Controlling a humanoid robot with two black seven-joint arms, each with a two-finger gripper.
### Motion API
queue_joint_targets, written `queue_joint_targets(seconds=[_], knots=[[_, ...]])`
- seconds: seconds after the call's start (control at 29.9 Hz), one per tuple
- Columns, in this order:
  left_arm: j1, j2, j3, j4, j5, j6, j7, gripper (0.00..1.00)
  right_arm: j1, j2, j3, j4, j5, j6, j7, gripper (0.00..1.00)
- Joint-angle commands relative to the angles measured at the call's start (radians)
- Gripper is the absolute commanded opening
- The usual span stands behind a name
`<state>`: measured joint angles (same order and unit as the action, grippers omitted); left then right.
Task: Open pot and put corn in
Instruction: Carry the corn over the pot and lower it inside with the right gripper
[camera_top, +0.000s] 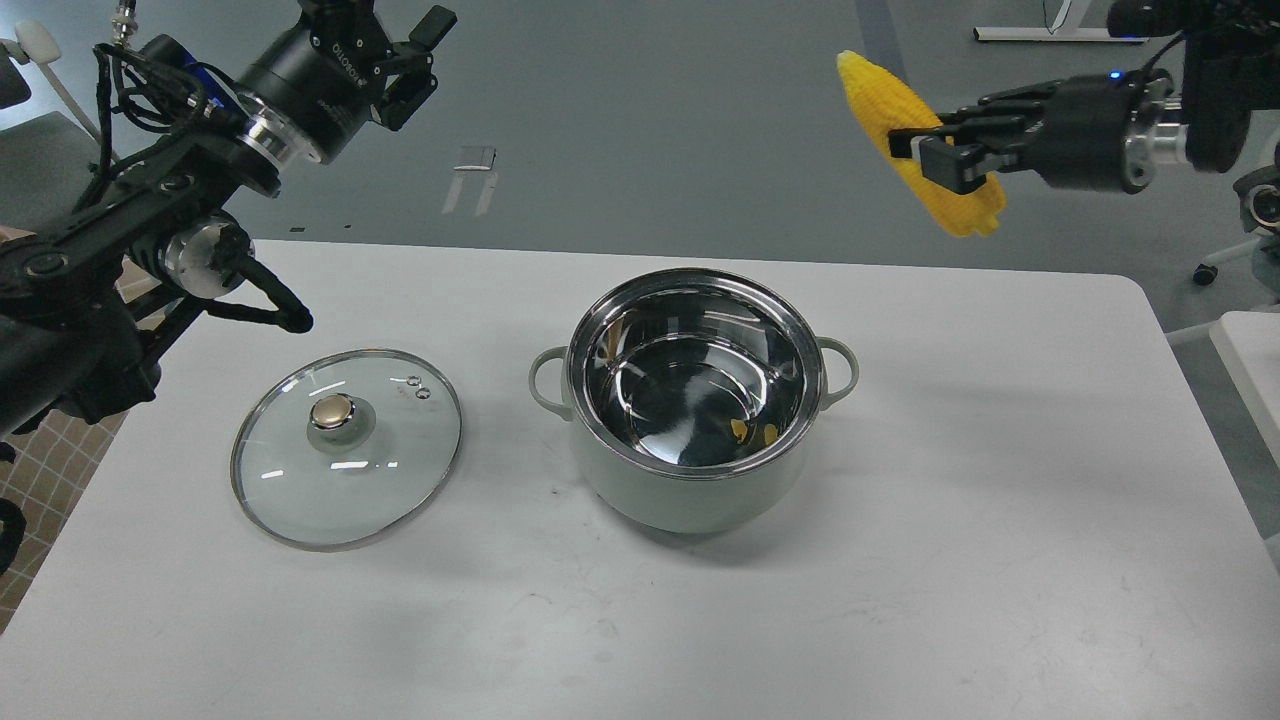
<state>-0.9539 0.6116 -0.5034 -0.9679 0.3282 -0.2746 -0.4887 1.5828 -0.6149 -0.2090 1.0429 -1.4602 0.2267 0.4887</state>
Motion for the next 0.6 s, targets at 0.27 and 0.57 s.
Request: queue_joint_targets(seconds=[0.27, 0.57], knots=[[0.001, -0.013, -0.001, 0.0, 0.0, 0.002, 0.0, 0.93, 0.013, 0.239, -0.194, 0.0, 0.038, 0.0, 0.0, 0.07], [0.0, -0.012, -0.001, 0.002, 0.0, 0.002, 0.0, 0.93, -0.053, 0.314, -0.201, -0.038, 0.038, -0.007, 0.0, 0.08]])
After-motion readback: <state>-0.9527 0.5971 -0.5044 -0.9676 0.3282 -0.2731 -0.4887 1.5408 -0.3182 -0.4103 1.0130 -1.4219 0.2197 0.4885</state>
